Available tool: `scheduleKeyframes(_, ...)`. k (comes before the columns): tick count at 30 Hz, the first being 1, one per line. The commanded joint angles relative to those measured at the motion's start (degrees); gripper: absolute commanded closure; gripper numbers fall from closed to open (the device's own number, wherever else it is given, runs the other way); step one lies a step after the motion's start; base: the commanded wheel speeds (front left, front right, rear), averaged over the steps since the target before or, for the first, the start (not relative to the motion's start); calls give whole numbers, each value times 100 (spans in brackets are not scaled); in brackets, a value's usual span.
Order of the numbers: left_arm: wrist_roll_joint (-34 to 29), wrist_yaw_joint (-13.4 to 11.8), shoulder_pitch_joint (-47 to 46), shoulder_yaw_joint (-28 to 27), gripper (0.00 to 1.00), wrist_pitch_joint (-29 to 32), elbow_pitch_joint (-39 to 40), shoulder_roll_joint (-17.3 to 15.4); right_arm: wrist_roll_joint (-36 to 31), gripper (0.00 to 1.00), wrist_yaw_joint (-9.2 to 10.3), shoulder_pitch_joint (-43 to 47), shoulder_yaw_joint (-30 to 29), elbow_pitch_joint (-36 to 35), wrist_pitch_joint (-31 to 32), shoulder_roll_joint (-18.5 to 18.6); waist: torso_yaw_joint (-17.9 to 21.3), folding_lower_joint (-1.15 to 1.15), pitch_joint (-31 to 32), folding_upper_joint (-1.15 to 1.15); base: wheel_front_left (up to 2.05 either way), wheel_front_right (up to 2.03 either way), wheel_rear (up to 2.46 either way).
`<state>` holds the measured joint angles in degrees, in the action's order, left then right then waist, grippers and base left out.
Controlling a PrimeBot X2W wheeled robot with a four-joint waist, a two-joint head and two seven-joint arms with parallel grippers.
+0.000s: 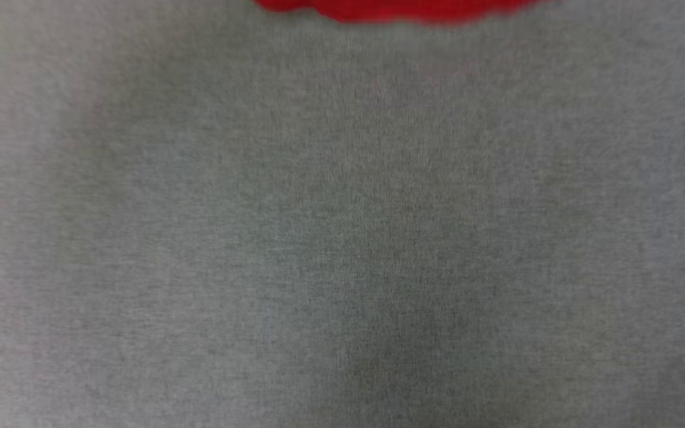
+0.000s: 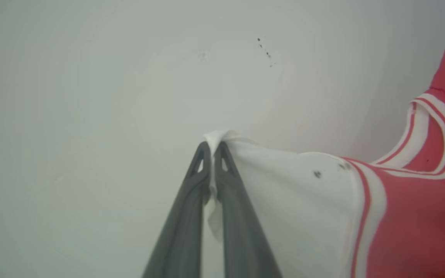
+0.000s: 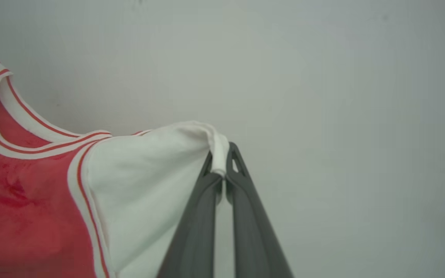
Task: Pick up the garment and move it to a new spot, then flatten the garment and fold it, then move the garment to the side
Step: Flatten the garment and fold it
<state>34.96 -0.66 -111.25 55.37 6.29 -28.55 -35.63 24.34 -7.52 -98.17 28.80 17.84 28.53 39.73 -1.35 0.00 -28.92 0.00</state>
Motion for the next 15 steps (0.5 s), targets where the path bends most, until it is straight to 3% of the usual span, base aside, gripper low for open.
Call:
scheduleKeyframes(1,-44,-29,-205,-55,100,-68,-123,19,-99,100,6,-247,-21,135,-74,-79,21,0,-331,0,0,0,0)
scheduleKeyframes(7,-32,96,-832,-240,100,-327,-658,200,-426,100,6,-1136,-10,797,-353,-351,-40,0,-673,0,0,0,0)
scheduleKeyframes(15,78,241,-766,-255,100,-639,-1146,363,-328,100,6,-1408,257,1524,-791,-543,-114,0,-969,0,0,0,0)
